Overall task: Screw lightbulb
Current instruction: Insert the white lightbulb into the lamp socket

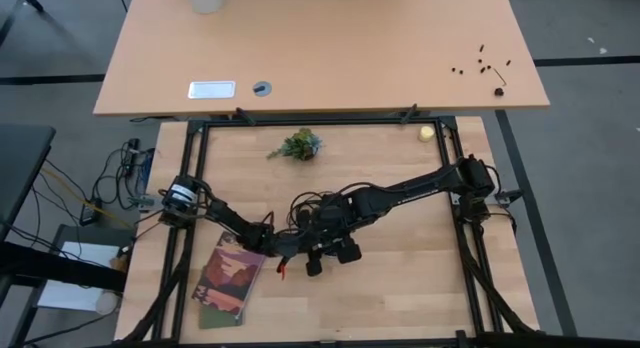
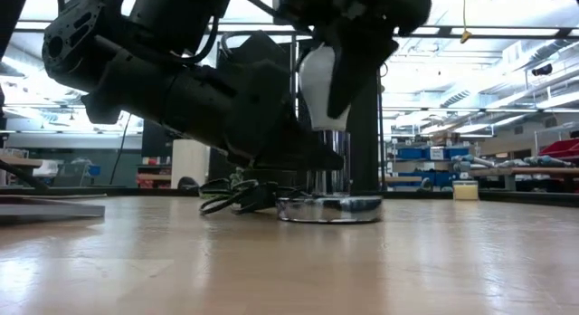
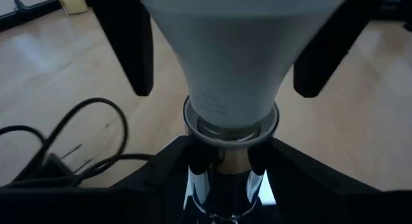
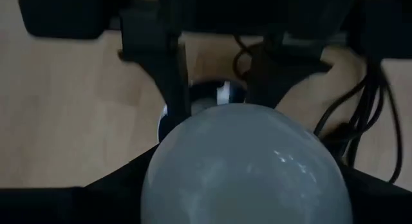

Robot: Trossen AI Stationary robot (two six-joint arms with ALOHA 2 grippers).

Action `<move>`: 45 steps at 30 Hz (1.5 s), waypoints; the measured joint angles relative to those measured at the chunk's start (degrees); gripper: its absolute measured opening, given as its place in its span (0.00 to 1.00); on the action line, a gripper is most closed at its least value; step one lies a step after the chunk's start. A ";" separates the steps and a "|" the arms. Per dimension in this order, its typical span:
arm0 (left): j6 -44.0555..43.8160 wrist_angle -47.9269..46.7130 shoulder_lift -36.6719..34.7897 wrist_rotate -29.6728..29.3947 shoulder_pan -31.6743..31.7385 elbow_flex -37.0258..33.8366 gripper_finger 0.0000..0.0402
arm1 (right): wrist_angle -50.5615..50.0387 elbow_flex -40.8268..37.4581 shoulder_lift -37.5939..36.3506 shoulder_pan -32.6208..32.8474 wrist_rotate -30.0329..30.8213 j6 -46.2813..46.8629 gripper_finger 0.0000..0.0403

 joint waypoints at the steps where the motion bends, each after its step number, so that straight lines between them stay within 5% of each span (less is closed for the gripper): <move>1: -0.52 -0.31 0.00 -0.09 -0.01 0.04 0.47 | 0.59 0.06 0.46 0.00 0.00 -0.02 0.67; 15: -1.30 -1.21 0.00 -1.30 -0.02 0.26 0.47 | 2.38 0.04 1.57 0.93 0.29 5.54 0.67; 37: -3.90 -1.70 -0.09 -2.25 0.11 0.26 0.47 | 1.07 -0.06 1.88 2.93 13.77 52.61 0.66; 45: -3.92 -1.91 -0.13 -2.24 0.11 0.26 0.47 | 1.69 -0.11 1.91 2.93 14.67 50.61 0.67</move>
